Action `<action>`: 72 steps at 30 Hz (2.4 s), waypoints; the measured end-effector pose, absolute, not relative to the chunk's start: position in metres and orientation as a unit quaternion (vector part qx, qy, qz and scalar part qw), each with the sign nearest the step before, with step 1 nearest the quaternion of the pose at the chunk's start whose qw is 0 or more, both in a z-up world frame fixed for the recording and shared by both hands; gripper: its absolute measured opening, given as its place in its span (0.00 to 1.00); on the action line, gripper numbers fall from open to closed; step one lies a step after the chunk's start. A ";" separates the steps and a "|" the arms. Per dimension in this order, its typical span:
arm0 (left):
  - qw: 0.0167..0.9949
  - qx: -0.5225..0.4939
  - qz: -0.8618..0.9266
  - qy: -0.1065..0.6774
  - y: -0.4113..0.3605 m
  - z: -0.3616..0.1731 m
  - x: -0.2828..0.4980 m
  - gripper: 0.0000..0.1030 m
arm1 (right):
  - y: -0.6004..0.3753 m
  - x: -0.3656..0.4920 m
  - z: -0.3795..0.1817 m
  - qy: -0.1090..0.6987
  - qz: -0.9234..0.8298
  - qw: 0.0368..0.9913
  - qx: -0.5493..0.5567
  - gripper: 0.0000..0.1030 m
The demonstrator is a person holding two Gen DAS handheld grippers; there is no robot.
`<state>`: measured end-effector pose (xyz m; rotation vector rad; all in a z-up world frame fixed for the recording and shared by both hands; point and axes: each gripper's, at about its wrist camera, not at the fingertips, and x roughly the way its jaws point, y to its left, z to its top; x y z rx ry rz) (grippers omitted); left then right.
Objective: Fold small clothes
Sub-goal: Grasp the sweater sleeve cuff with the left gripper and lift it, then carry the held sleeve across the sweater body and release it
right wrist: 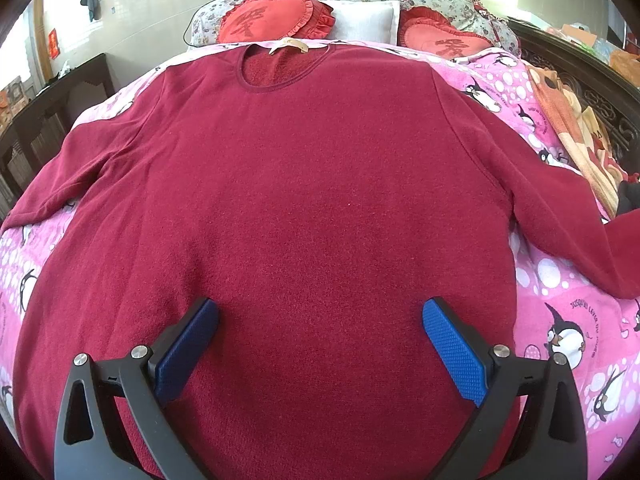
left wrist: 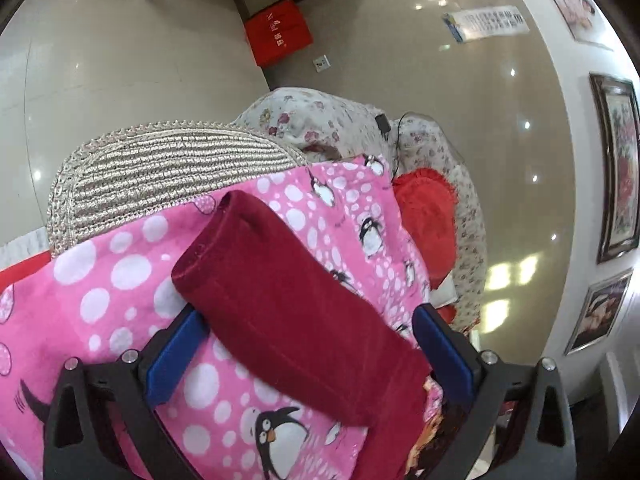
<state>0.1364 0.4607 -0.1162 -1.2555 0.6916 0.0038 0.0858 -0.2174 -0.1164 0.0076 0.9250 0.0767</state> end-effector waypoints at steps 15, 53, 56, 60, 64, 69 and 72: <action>0.792 -0.528 -0.028 0.304 0.444 -0.110 0.137 0.98 | -0.217 0.086 -0.117 0.446 0.037 0.894 0.004 0.76; 0.829 -0.267 -0.330 0.363 -0.009 0.006 0.230 0.06 | -0.219 0.086 -0.115 0.442 0.040 0.896 0.011 0.76; 0.812 -0.222 -0.367 0.396 -0.059 -0.013 0.223 0.06 | -0.221 0.085 -0.115 0.439 0.043 0.897 0.018 0.76; 0.798 -0.178 -0.378 0.435 -0.093 -0.041 0.217 0.06 | -0.223 0.084 -0.115 0.435 0.047 0.899 0.025 0.76; 0.779 -0.159 -0.384 0.470 -0.101 -0.063 0.213 0.20 | -0.224 0.084 -0.116 0.433 0.049 0.900 0.031 0.76; 0.772 -0.146 -0.397 0.475 -0.096 -0.058 0.200 0.64 | -0.224 0.084 -0.115 0.432 0.051 0.900 0.033 0.76; 0.787 -0.152 -0.382 0.460 -0.070 -0.049 0.192 0.64 | -0.224 0.084 -0.115 0.432 0.051 0.900 0.034 0.76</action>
